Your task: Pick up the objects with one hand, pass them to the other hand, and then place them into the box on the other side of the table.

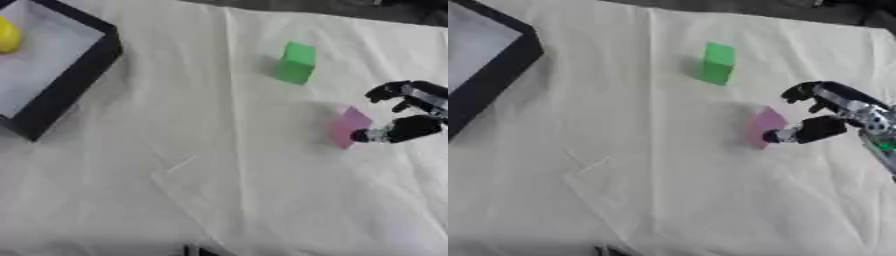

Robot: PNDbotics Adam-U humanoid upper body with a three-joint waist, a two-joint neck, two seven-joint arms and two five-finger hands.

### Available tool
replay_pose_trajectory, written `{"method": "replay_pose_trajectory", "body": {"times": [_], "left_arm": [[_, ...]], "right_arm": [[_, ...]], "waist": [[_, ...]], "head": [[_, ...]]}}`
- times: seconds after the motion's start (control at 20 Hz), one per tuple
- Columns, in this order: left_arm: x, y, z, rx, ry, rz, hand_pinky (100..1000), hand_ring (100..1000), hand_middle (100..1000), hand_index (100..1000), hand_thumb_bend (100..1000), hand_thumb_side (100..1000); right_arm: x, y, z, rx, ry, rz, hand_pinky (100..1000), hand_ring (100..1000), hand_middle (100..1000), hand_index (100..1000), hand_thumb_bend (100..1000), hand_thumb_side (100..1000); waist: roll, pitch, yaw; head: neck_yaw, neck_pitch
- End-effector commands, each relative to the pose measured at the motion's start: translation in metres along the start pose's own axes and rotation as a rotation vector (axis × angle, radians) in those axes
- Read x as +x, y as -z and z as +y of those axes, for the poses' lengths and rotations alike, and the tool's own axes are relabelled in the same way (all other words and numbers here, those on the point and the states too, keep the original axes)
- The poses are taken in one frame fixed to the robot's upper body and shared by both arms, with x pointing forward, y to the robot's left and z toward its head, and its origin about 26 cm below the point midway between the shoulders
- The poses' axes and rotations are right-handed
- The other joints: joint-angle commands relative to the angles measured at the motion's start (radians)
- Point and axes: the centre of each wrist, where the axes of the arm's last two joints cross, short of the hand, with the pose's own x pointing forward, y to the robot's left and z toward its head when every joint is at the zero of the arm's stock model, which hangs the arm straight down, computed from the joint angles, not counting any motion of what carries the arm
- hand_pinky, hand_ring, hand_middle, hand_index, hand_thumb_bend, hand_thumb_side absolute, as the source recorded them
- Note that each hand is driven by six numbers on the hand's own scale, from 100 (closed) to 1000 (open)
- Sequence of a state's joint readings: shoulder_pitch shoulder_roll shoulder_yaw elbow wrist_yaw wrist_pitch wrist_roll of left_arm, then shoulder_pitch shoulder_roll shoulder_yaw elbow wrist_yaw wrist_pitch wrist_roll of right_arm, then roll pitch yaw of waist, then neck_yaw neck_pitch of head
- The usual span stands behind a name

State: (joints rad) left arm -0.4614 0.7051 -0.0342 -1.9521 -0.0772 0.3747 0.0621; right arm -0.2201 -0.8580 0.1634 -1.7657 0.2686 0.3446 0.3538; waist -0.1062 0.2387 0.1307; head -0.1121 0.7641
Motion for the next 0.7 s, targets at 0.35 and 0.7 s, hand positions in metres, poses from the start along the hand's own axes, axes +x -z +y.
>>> {"method": "replay_pose_trajectory", "body": {"times": [0.35, 0.7], "left_arm": [[0.003, 0.001, 0.006, 0.016, 0.020, -0.011, 882, 649, 595, 743, 100, 549], [0.003, 0.001, 0.005, 0.018, 0.017, -0.010, 883, 649, 595, 741, 100, 553]], "right_arm": [[0.000, 0.005, -0.004, 0.019, -0.048, 0.048, 822, 914, 725, 819, 702, 451], [0.000, 0.011, -0.001, 0.030, -0.045, 0.064, 825, 909, 698, 802, 699, 459]], "waist": [[0.000, -0.009, 0.005], [-0.002, -0.007, 0.010]], "head": [[-0.008, 0.006], [-0.012, 0.006]]}}
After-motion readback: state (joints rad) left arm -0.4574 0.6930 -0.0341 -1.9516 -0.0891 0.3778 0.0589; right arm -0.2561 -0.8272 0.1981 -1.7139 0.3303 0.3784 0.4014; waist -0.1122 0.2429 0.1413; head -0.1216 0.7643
